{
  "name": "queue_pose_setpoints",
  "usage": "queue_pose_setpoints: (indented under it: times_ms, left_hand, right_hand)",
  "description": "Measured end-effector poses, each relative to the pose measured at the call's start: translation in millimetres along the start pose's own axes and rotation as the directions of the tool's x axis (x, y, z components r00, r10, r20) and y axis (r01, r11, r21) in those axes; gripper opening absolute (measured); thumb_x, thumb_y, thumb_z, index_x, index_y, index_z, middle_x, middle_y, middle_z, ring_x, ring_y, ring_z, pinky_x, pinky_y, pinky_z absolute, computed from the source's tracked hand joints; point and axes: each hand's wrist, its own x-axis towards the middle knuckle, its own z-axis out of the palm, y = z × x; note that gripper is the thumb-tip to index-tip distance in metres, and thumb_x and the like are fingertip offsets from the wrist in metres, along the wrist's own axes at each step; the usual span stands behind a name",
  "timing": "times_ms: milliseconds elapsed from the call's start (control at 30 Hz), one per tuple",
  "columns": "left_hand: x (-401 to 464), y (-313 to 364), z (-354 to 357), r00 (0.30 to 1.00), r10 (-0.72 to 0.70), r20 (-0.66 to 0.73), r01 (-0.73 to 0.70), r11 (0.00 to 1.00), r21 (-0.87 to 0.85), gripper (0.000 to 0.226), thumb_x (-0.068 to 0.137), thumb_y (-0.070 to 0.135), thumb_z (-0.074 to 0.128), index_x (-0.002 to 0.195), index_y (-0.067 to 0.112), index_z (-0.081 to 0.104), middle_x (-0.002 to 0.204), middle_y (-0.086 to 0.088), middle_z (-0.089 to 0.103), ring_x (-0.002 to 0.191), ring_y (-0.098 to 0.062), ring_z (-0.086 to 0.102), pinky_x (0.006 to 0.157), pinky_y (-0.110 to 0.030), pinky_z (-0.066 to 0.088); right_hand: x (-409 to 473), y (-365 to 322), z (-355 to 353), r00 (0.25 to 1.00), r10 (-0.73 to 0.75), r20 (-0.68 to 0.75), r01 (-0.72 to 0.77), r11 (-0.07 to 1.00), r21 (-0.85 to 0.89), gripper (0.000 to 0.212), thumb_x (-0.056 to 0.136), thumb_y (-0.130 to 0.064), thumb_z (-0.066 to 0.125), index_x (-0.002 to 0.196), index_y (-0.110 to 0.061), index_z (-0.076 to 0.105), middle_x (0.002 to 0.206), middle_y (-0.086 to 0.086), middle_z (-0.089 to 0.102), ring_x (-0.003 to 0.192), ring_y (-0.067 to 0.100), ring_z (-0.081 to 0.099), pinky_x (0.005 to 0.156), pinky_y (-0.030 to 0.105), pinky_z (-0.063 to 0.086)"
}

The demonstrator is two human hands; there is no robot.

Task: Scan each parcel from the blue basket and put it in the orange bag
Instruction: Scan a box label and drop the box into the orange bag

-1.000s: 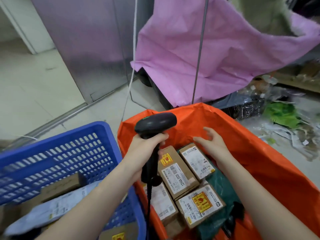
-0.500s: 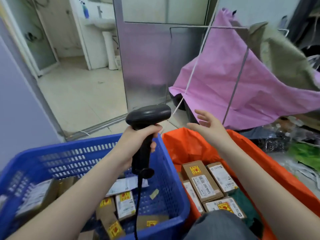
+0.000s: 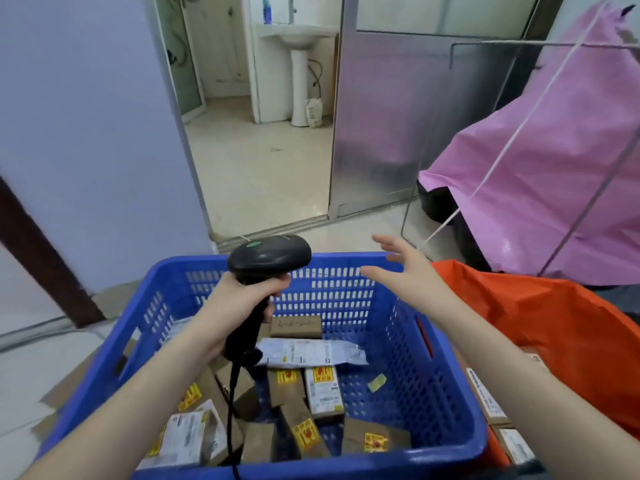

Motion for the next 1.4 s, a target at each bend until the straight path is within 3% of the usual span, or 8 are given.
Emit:
queue_pose_setpoints:
  times_ms: [200, 467, 600, 700, 833, 1000, 1200, 1400]
  left_hand:
    - [30.1, -53.7, -34.5, 0.994, -0.082, -0.077, 0.081, 0.997, -0.004, 0.008, 0.083, 0.017, 0.07, 0.081, 0.01, 0.068, 0.056, -0.002, 0.053, 0.05, -0.018, 0.046, 0.055, -0.031, 0.04]
    - [93.4, -127.1, -49.2, 0.967, -0.107, -0.232, 0.142, 0.98, 0.139, 0.034, 0.082, 0.023, 0.07, 0.055, 0.011, 0.055, 0.046, -0.005, 0.051, 0.042, -0.012, 0.047, 0.052, -0.023, 0.041]
    - [121.1, -166.0, -43.0, 0.954, -0.171, -0.246, 0.189, 0.98, 0.055, 0.031, 0.083, 0.02, 0.07, 0.058, 0.008, 0.056, 0.045, -0.007, 0.051, 0.041, -0.013, 0.046, 0.05, -0.026, 0.039]
    - [135.3, -195.0, -37.7, 0.945, -0.197, -0.263, 0.218, 0.975, 0.05, 0.027, 0.083, 0.017, 0.07, 0.062, 0.004, 0.06, 0.049, -0.01, 0.053, 0.044, -0.013, 0.048, 0.048, -0.018, 0.04]
    - [155.9, -231.9, -39.1, 0.949, -0.199, -0.246, 0.242, 0.957, 0.16, 0.026, 0.079, 0.018, 0.074, 0.059, 0.009, 0.06, 0.046, -0.002, 0.054, 0.043, -0.009, 0.047, 0.05, -0.022, 0.039]
    - [181.3, -259.9, -41.8, 0.951, -0.218, -0.221, 0.259, 0.95, 0.174, 0.023, 0.081, 0.016, 0.073, 0.061, 0.01, 0.062, 0.05, -0.005, 0.057, 0.045, -0.008, 0.05, 0.048, -0.016, 0.04]
    - [206.1, -264.6, -39.6, 0.944, -0.286, -0.165, 0.282, 0.958, -0.048, 0.018, 0.085, 0.008, 0.065, 0.067, 0.004, 0.064, 0.052, -0.008, 0.056, 0.05, -0.017, 0.05, 0.053, -0.024, 0.043]
    - [208.6, -268.9, -39.0, 0.954, -0.284, -0.096, 0.283, 0.959, -0.026, 0.019, 0.086, 0.01, 0.063, 0.069, 0.002, 0.062, 0.049, -0.003, 0.055, 0.048, -0.016, 0.047, 0.048, -0.019, 0.041]
  right_hand:
    - [25.4, 20.0, 51.9, 0.992, 0.036, 0.118, -0.031, 0.999, -0.044, 0.059, 0.087, -0.03, 0.068, 0.139, -0.031, 0.041, 0.143, -0.006, 0.04, 0.133, 0.012, 0.037, 0.102, 0.03, 0.036]
    - [73.5, 80.6, 119.8, 0.96, 0.151, 0.235, -0.122, 0.984, -0.13, 0.062, 0.087, -0.029, 0.067, 0.142, -0.026, 0.038, 0.148, -0.003, 0.036, 0.135, 0.015, 0.035, 0.103, 0.031, 0.034]
    - [96.0, 118.5, 156.1, 0.939, 0.187, 0.288, -0.13, 0.97, -0.203, 0.063, 0.088, -0.027, 0.065, 0.143, -0.024, 0.036, 0.149, -0.001, 0.035, 0.136, 0.016, 0.034, 0.098, 0.025, 0.033]
    - [110.3, 146.5, 182.9, 0.926, 0.215, 0.31, -0.124, 0.949, -0.29, 0.065, 0.087, -0.027, 0.064, 0.144, -0.023, 0.034, 0.146, -0.001, 0.036, 0.135, 0.016, 0.033, 0.097, 0.024, 0.034]
    - [127.5, 178.7, 214.5, 0.916, 0.233, 0.326, -0.093, 0.915, -0.393, 0.069, 0.085, -0.027, 0.064, 0.146, -0.02, 0.032, 0.147, 0.002, 0.035, 0.137, 0.02, 0.03, 0.105, 0.034, 0.033]
    - [144.9, 210.3, 243.9, 0.905, 0.233, 0.357, -0.027, 0.867, -0.497, 0.07, 0.084, -0.028, 0.065, 0.145, -0.019, 0.032, 0.142, 0.003, 0.036, 0.133, 0.022, 0.031, 0.106, 0.043, 0.036]
    - [161.0, 237.9, 262.2, 0.903, 0.191, 0.385, 0.081, 0.805, -0.588, 0.069, 0.083, -0.027, 0.066, 0.143, -0.019, 0.032, 0.135, 0.0, 0.039, 0.127, 0.02, 0.034, 0.101, 0.041, 0.04]
    - [160.8, 249.9, 271.3, 0.913, 0.155, 0.377, 0.154, 0.725, -0.671, 0.068, 0.082, -0.023, 0.065, 0.142, -0.021, 0.033, 0.133, -0.001, 0.034, 0.124, 0.021, 0.034, 0.101, 0.042, 0.041]
